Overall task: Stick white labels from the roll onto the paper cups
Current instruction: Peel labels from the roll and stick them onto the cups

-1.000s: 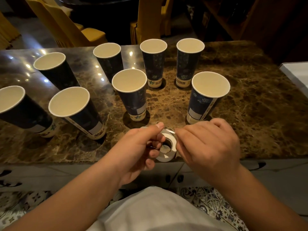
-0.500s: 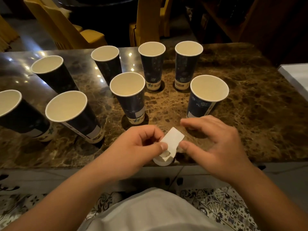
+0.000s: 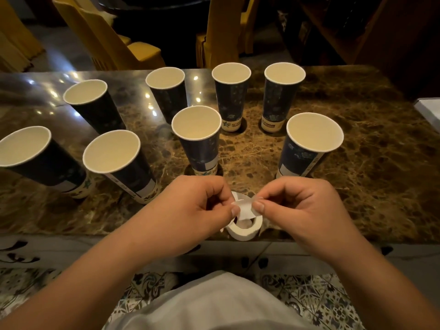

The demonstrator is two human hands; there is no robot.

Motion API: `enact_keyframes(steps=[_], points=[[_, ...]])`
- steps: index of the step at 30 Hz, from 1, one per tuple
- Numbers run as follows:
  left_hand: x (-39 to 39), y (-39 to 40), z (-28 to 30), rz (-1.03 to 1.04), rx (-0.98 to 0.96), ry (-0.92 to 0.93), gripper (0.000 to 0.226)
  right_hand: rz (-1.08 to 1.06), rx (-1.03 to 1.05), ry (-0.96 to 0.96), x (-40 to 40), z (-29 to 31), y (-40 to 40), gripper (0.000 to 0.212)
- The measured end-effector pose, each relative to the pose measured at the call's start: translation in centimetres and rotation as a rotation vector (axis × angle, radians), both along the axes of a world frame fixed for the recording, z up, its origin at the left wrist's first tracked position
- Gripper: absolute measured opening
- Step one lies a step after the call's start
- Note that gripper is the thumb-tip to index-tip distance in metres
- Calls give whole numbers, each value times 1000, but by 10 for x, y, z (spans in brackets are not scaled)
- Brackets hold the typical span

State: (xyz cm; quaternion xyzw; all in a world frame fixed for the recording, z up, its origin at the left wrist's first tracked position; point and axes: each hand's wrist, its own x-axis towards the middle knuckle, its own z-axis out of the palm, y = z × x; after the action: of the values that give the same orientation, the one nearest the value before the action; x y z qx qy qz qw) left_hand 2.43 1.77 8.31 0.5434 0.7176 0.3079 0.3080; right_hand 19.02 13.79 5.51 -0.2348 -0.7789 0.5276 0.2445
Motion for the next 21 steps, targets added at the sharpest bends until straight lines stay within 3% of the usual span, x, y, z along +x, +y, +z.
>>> enact_keyframes(steps=[10,21], points=[[-31,-38,16,346,191,27,14,-109,84,89,-49,38,-13,11],[-134,-102,62,414,388,137,4,26,77,103,-148,60,-62,13]])
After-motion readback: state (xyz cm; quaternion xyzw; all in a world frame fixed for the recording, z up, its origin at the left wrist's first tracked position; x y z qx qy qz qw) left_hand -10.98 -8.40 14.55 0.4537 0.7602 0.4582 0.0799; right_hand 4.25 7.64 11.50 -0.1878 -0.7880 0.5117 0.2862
